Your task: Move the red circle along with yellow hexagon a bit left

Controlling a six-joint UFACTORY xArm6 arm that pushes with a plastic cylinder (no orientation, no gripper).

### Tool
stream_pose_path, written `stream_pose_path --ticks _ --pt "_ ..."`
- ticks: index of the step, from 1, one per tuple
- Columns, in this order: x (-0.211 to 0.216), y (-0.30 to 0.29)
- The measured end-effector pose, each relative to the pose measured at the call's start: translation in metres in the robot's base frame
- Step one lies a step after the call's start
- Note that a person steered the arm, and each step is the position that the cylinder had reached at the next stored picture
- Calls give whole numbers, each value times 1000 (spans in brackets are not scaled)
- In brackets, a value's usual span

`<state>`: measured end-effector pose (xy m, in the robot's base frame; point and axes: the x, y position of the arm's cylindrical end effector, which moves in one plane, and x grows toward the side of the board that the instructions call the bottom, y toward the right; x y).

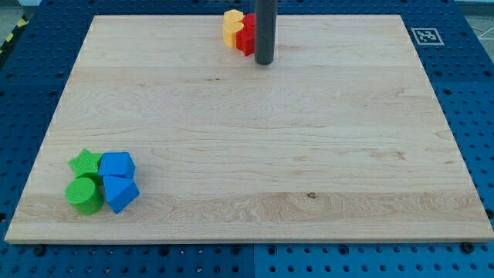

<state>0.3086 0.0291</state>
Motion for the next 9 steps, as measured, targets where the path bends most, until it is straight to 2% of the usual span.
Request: stream_pose_path --ticks 2,4,5,8,9 --pt "-42 -1" --pt "-59 65" --pt "-111 38" --pt "-116 -40" --pt "-115 -38"
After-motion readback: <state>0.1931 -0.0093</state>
